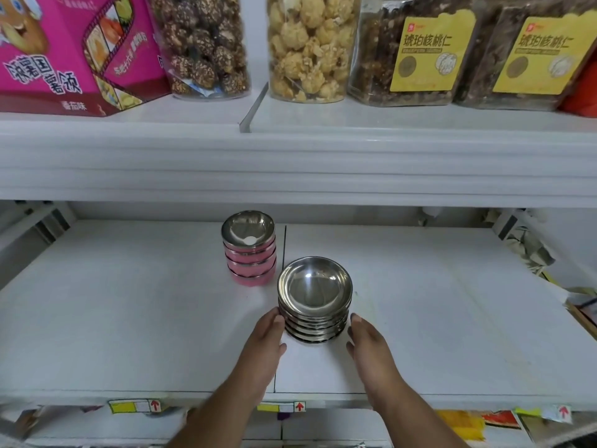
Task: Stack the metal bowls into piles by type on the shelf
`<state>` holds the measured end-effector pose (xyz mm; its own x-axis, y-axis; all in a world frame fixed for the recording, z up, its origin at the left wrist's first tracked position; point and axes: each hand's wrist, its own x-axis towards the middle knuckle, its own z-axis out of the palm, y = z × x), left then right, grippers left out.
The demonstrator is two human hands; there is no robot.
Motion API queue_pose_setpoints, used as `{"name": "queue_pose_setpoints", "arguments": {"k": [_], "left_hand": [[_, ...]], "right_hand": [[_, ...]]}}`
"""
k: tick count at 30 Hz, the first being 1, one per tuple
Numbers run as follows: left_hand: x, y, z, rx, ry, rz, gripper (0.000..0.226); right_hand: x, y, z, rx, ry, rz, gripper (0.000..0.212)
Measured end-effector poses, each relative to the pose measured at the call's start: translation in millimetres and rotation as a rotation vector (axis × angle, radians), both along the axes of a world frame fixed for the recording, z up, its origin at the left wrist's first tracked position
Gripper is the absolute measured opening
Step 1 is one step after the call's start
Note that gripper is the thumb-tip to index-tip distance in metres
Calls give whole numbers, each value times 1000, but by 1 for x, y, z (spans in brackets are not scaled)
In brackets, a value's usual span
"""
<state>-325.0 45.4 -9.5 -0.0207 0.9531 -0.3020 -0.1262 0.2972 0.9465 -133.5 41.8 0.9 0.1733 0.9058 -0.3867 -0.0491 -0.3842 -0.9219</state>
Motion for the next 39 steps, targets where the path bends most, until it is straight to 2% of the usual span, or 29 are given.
{"name": "queue_pose_setpoints", "arguments": {"k": [1,4,13,39], "left_hand": [[0,-3,-2,6,0,-5,35],[0,-7,-3,15,2,-40,39],[2,4,3,7,17,-58,44],[21,121,1,66,106,-88,47]], "right_hand": [[-2,-5,1,22,-5,16,34],[-7,-10,2,46,-9,42,46],[-8,3,7,99,-46,89,41],[7,125,6,86,-44,121,37]]}}
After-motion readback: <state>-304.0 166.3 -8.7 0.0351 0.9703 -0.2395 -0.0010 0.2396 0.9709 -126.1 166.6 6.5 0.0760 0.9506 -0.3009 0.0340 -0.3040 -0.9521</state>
